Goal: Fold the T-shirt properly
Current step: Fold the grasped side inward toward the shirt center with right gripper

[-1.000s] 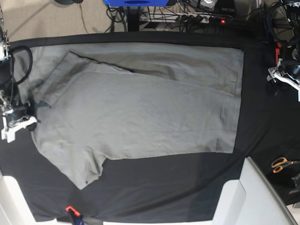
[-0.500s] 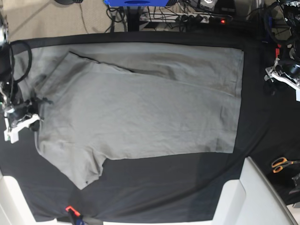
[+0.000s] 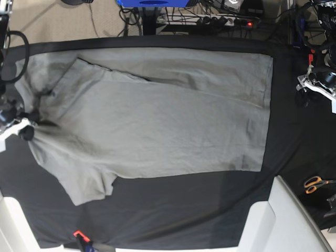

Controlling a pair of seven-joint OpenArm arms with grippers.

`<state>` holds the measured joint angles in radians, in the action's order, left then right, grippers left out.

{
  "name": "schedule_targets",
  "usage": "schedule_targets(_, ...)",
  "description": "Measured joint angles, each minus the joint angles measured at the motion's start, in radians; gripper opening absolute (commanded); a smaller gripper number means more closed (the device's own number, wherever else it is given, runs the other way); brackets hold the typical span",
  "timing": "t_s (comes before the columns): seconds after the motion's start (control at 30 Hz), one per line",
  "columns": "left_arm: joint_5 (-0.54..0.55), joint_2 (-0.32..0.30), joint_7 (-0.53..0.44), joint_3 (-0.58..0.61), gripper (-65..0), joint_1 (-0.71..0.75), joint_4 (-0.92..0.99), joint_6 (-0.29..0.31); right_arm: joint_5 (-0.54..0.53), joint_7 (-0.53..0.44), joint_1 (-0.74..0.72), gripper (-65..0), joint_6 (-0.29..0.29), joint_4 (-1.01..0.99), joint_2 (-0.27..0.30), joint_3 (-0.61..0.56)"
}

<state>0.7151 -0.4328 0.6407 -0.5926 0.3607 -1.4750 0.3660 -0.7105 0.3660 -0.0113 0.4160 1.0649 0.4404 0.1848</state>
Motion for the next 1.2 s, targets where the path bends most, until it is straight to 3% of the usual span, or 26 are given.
schedule_targets(0.3, 0.002, 0.000, 0.000, 0.000, -26.8, -0.001, 0.000, 0.000, 0.001, 0.195, 0.122, -62.4, 0.002, 0.214, -0.082, 0.145)
schedule_targets(0.43, 0.001, 0.000, 0.000, 0.000, -26.8, 0.000, 0.000, 0.000, 0.008, 0.315, 0.123, -44.0, 0.003, 0.269, -0.125, 0.206)
schedule_targets(0.5, 0.001, 0.000, 0.000, 0.000, -26.8, 0.000, 0.000, 0.000, 0.008, 0.323, 0.123, -31.2, 0.003, 0.312, -0.139, 0.250)
schedule_targets(0.57, 0.001, 0.000, 0.000, 0.000, -26.8, 0.000, 0.000, 0.000, 0.008, 0.313, 0.120, -22.8, 0.002, 0.353, -0.150, 0.286)
schedule_targets(0.67, 0.005, -0.001, -0.004, 0.000, -26.8, -0.005, 0.039, 0.000, 0.029, 0.327, 0.051, -20.4, 0.006, 0.322, -0.161, 0.283)
schedule_targets(0.77, -0.001, 0.000, 0.001, 0.000, -26.8, -0.010, 0.069, 0.000, 0.185, 0.320, -0.121, -19.8, 0.008, 0.163, -0.161, 0.230)
schedule_targets(0.83, 0.001, -0.001, 0.000, -0.001, -26.8, -0.016, 0.072, 0.000, 0.314, 0.284, -0.248, -19.7, 0.015, 0.022, -0.163, 0.202)
schedule_targets(0.97, 0.004, 0.000, -0.003, 0.000, -26.8, -0.023, 0.073, 0.000, 0.505, 0.068, -0.423, -19.5, 0.011, -0.313, -0.159, 0.152)
schedule_targets(1.1, 0.002, 0.000, -0.002, -0.007, -26.8, -0.017, 0.075, 0.000, 0.618, -0.121, -0.538, -19.5, 0.008, -0.677, -0.148, 0.148)
schedule_targets(1.2, 0.002, 0.000, -0.004, -0.008, -26.8, -0.020, 0.076, 0.000, 0.643, -0.257, -0.571, -19.5, 0.007, -0.825, -0.132, 0.148)
